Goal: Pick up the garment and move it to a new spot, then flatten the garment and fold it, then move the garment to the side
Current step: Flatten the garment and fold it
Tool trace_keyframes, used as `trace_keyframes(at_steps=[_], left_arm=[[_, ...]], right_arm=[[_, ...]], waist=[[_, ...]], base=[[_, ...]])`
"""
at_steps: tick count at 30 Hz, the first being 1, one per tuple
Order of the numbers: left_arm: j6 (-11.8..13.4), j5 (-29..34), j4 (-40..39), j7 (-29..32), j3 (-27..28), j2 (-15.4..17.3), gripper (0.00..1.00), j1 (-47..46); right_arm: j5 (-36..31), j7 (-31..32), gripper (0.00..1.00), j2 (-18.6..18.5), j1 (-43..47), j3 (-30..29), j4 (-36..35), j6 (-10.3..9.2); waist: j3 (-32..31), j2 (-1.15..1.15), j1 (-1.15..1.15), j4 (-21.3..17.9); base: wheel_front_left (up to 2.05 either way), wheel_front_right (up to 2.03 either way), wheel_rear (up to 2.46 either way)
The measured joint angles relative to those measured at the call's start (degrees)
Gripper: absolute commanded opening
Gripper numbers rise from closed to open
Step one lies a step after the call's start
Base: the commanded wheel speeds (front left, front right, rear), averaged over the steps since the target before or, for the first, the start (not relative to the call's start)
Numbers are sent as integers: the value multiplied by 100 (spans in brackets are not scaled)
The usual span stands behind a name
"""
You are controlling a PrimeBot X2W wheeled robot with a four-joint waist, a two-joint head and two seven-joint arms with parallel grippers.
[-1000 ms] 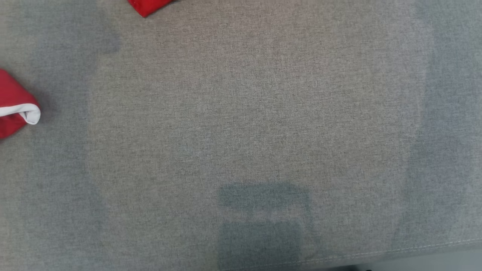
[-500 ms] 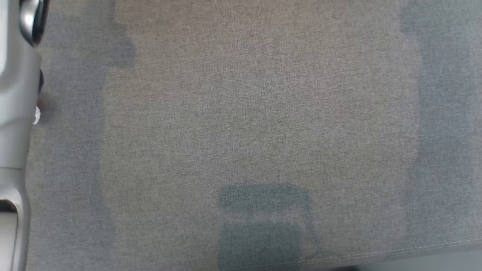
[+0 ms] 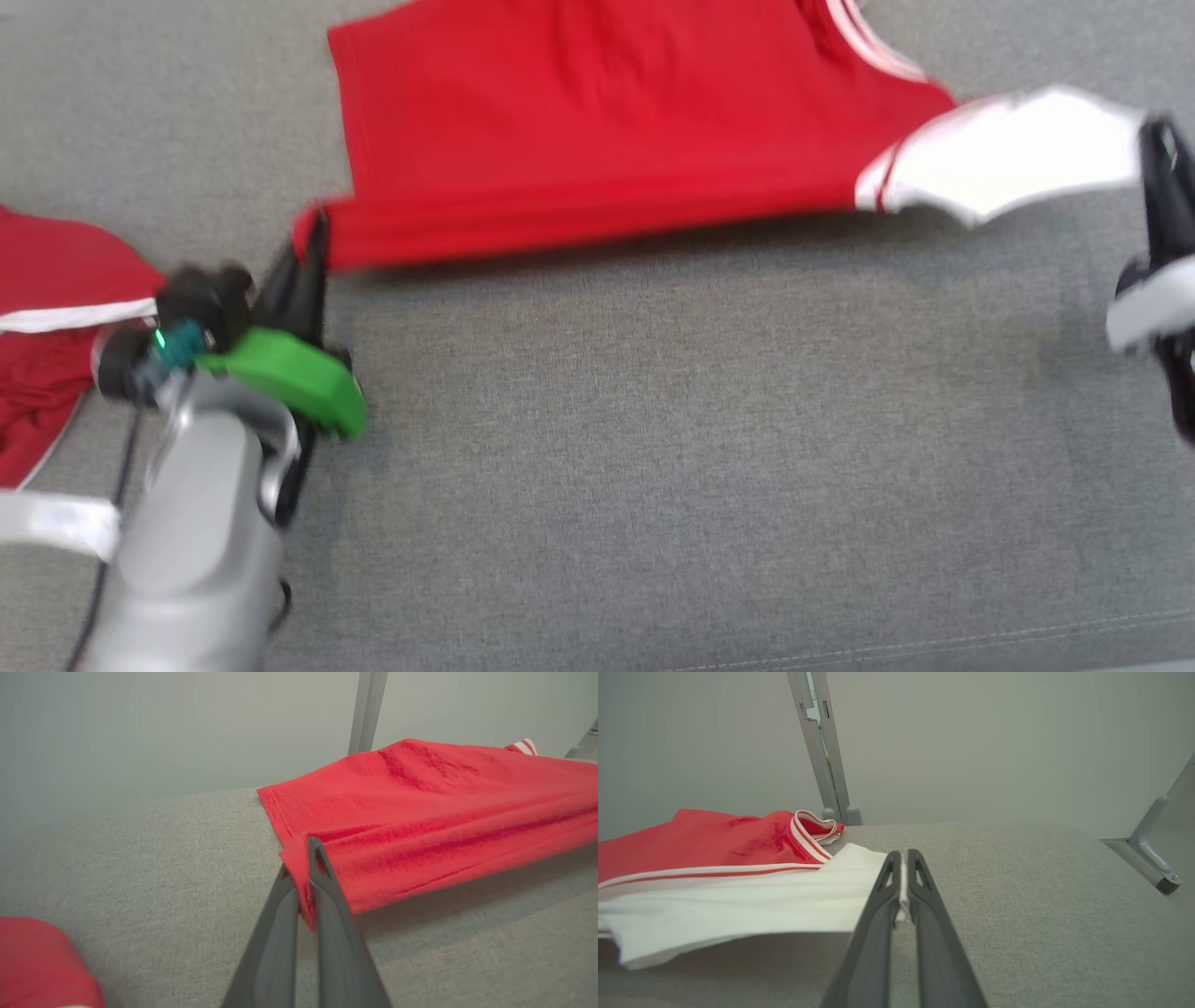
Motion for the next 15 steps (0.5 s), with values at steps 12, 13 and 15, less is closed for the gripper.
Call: trace_keyframes(at_steps=[12, 13, 15], left_arm=[[-9, 83, -31, 1, 594, -467, 0, 2434], [-9, 99, -36, 0, 673, -506, 0, 2582], [-9, 175, -71, 1, 764, -564, 0, 2839]], right_arm=[[244, 1, 0, 311, 2731, -377, -281, 4], [245, 1, 0, 354, 2896, -390, -269, 4], [205, 2, 0, 404, 3145, -397, -259, 4]], waist=[[-1243, 0, 0, -12], [-1343, 0, -1, -17], [-1526, 0, -1, -28]], base=[[0, 0, 0], [0, 0, 0], [0, 0, 0]])
